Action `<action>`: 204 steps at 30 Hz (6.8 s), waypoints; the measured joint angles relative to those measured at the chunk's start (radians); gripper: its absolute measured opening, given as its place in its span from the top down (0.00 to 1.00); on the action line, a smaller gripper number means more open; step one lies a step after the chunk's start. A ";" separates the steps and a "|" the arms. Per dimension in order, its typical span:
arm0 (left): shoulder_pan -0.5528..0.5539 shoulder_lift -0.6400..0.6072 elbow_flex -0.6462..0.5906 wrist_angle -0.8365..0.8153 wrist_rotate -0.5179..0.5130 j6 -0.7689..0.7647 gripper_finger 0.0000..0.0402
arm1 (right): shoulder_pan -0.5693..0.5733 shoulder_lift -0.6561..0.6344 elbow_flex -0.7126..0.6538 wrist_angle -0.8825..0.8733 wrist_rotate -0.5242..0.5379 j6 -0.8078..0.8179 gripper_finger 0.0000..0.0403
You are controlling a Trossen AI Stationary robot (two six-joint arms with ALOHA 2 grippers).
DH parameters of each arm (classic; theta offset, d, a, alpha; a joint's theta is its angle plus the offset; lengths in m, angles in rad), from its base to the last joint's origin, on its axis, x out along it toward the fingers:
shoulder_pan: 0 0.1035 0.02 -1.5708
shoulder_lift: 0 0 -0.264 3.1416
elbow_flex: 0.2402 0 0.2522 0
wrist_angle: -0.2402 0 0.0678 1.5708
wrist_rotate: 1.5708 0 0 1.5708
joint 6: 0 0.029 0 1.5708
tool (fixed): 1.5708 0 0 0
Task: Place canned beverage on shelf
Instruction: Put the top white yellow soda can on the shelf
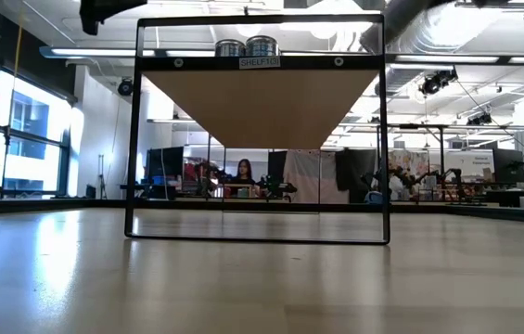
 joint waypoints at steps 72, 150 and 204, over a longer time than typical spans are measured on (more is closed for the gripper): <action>-0.140 0.375 0.232 0.094 0.175 0.402 0.16 | 0.867 0.419 0.002 0.394 0.301 -0.149 0.40; -0.130 0.375 0.232 0.092 0.175 0.402 0.16 | 0.765 1.065 0.769 -0.526 0.045 -0.184 0.03; -0.130 0.375 0.232 0.085 0.157 0.400 0.16 | 0.869 0.208 -0.283 -0.348 0.294 0.432 0.02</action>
